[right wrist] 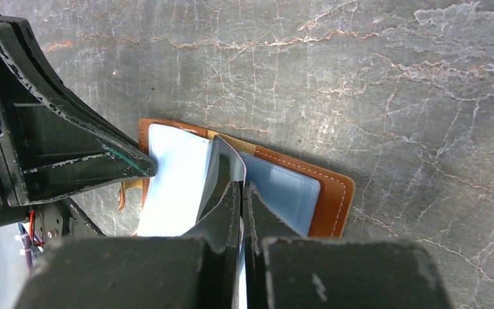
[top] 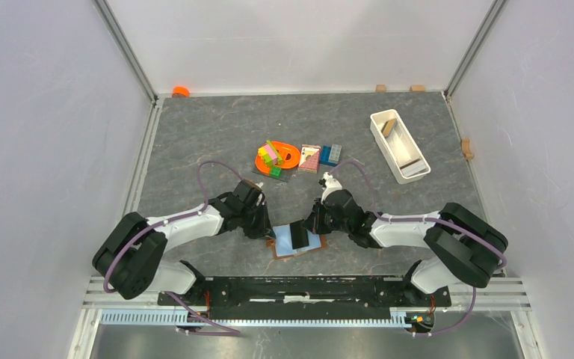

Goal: Put the credit cards into the card holder
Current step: Insert the credit card into the card holder.

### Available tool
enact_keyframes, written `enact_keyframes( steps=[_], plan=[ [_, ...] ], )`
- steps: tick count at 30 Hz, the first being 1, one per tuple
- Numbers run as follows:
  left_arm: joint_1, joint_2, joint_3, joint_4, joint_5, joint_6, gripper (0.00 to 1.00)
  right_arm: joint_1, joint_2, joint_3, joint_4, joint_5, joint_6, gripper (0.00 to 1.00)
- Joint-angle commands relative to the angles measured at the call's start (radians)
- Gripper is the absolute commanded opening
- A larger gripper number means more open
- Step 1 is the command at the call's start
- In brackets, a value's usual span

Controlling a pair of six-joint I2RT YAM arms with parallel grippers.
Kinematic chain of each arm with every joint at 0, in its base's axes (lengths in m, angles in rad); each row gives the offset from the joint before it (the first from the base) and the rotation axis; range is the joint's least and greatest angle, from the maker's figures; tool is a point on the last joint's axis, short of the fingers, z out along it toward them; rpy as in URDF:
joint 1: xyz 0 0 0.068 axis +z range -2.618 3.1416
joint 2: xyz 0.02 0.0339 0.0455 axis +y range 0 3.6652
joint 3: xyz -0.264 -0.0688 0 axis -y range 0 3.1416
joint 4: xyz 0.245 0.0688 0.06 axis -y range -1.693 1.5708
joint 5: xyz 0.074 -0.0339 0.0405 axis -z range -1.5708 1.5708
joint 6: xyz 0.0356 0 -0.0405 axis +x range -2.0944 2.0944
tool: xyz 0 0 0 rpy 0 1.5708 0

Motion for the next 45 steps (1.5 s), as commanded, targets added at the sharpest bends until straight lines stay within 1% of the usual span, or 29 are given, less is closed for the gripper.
enact_keyframes(
  steps=[1, 7, 20, 33, 39, 43, 45],
  plan=[
    [-0.005, 0.022, -0.003, -0.024, -0.066, 0.046, 0.08, 0.023, 0.013, -0.035, -0.039, -0.007, 0.01, 0.0],
    [-0.006, 0.019, -0.003, -0.026, -0.069, 0.046, 0.08, 0.024, -0.005, -0.059, -0.07, -0.003, 0.017, 0.0],
    [-0.005, 0.013, -0.003, -0.026, -0.065, 0.055, 0.08, 0.025, 0.085, -0.072, 0.075, -0.092, 0.087, 0.0],
    [-0.005, -0.001, -0.015, 0.013, -0.027, 0.027, 0.08, 0.08, 0.175, -0.063, 0.18, -0.104, 0.15, 0.0],
    [-0.005, -0.013, -0.036, 0.045, -0.005, 0.003, 0.11, 0.089, 0.168, -0.058, 0.207, -0.1, 0.151, 0.0],
    [-0.005, -0.024, -0.046, 0.052, -0.011, -0.004, 0.1, 0.091, 0.111, -0.056, 0.141, -0.044, 0.118, 0.08],
    [-0.005, -0.025, -0.048, 0.051, -0.015, -0.004, 0.09, 0.091, 0.064, -0.05, 0.074, 0.004, 0.09, 0.17]
  ],
)
